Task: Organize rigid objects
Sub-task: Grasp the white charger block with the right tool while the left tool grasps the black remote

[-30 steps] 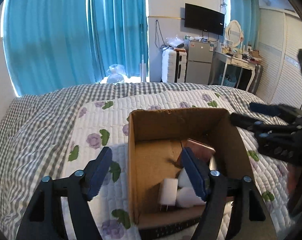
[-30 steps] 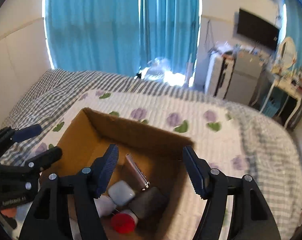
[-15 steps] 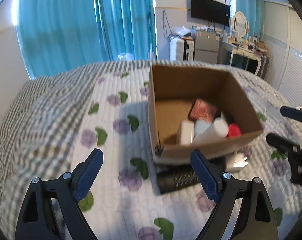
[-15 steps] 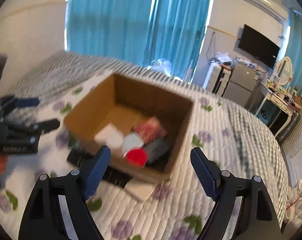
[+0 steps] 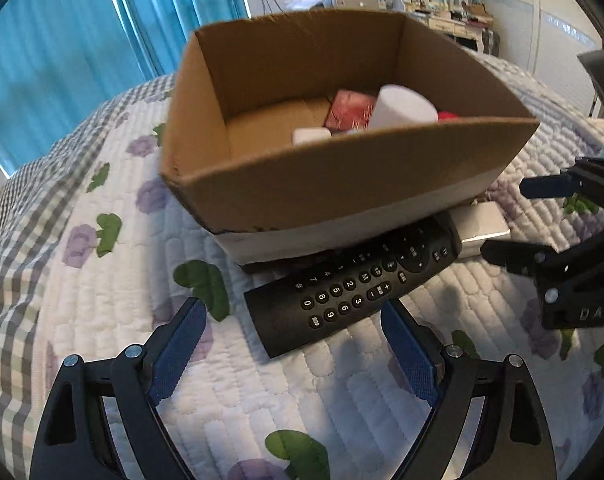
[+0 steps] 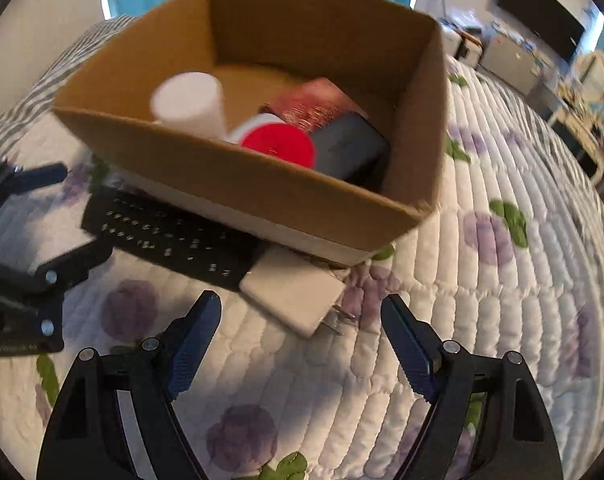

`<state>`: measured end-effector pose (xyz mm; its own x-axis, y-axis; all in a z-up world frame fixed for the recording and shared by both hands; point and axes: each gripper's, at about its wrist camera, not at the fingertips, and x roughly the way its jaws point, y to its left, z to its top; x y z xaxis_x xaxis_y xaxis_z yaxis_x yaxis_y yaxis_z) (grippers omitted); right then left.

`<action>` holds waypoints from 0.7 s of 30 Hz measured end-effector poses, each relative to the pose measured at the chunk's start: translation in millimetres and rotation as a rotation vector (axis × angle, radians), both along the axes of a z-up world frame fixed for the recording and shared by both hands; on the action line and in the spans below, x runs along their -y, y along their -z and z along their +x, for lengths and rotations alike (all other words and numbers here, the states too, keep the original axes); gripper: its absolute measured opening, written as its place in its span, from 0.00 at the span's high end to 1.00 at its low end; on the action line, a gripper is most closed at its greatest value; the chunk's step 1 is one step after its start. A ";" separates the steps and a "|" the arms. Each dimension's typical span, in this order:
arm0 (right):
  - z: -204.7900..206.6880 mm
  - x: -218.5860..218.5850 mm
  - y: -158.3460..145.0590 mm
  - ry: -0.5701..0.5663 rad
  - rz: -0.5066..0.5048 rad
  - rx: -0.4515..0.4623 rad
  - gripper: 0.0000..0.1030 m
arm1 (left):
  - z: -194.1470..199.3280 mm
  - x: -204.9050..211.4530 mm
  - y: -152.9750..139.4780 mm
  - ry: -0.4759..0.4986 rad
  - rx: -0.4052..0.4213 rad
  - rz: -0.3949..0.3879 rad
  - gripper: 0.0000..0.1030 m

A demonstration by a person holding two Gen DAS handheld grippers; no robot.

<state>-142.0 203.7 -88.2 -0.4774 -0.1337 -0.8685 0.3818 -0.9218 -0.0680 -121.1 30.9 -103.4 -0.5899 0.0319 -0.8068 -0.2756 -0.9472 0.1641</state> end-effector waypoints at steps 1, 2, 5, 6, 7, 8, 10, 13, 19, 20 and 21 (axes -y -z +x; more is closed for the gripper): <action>-2.2 -2.0 2.0 0.011 -0.011 0.007 0.20 | -1.3 -2.0 1.4 0.006 0.007 -0.003 0.11; -4.4 -3.5 3.7 0.017 -0.025 0.017 0.20 | -2.4 -4.2 2.5 0.018 0.014 -0.001 0.11; -13.2 -4.6 12.1 0.031 -0.054 0.041 0.20 | -3.8 -9.2 5.1 0.046 0.027 -0.006 0.11; -16.0 -4.0 14.9 0.034 -0.057 0.041 0.20 | -4.0 -10.8 5.9 0.055 0.031 -0.010 0.11; -18.7 -3.2 17.6 0.036 -0.057 0.042 0.20 | -4.7 -13.1 7.7 0.069 0.041 -0.016 0.11; -21.3 -2.6 20.9 0.038 -0.057 0.047 0.21 | -5.5 -15.0 9.4 0.077 0.047 -0.024 0.11; -23.1 -2.3 26.5 0.039 -0.055 0.059 0.34 | -7.7 -20.3 13.7 0.090 0.051 -0.052 0.11; -20.0 -3.2 25.5 0.029 -0.056 0.068 0.37 | -12.7 -26.5 19.6 0.103 0.052 -0.089 0.11; -4.5 -25.9 9.8 0.089 -0.054 0.069 0.37 | -13.5 -37.5 26.7 0.142 0.056 -0.097 0.11; -2.3 -30.7 5.9 0.097 -0.052 0.060 0.37 | -10.7 -38.9 25.8 0.157 0.060 -0.093 0.11; 0.1 -37.5 0.3 0.107 -0.060 0.052 0.37 | -5.9 -40.8 24.2 0.185 0.088 -0.072 0.11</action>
